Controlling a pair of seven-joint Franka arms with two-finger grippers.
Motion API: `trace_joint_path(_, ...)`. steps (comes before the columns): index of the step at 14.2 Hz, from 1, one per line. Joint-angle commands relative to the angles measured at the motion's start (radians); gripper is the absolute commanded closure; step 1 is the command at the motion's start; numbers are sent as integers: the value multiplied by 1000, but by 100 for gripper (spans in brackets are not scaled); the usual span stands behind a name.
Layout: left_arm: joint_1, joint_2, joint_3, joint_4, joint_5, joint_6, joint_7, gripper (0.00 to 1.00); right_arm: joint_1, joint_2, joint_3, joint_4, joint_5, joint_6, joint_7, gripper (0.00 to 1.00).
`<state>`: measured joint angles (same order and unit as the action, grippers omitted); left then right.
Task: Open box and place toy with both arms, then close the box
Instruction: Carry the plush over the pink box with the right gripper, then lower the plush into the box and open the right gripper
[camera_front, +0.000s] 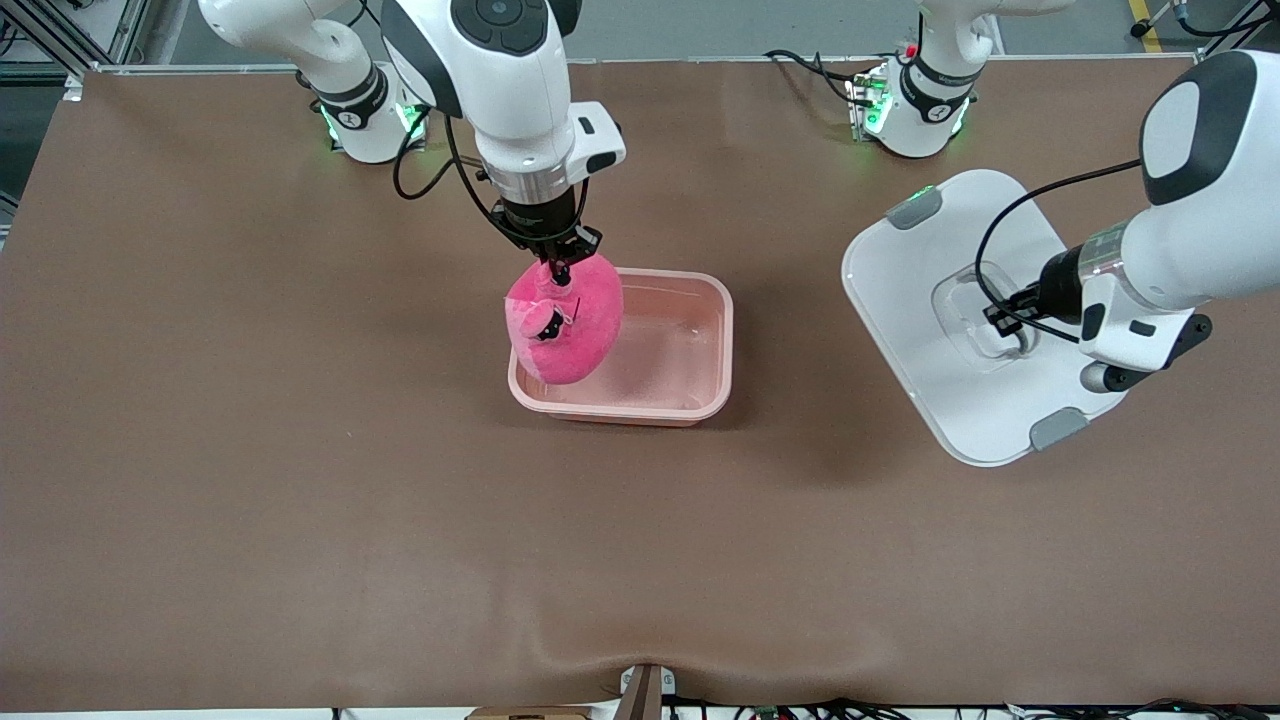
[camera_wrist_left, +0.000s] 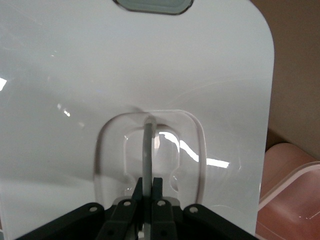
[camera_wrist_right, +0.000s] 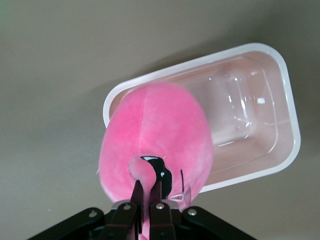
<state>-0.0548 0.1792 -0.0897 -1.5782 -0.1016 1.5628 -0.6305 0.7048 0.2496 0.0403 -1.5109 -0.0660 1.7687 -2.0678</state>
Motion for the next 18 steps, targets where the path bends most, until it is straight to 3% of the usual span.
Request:
trace_joint_path(1,16,-21,-4,-14,26,-14,61,100,18,-16,-13,3,-17,-6,-83,100)
trace_joint_path(7,20,-14,-4,-14,26,-21,65,100,16,-13,-13,0,-12,-8,-193,100)
trace_joint_path(18,19,-10,-10,-14,26,-20,69,100,19,-13,-13,-20,-15,-28,-218,100)
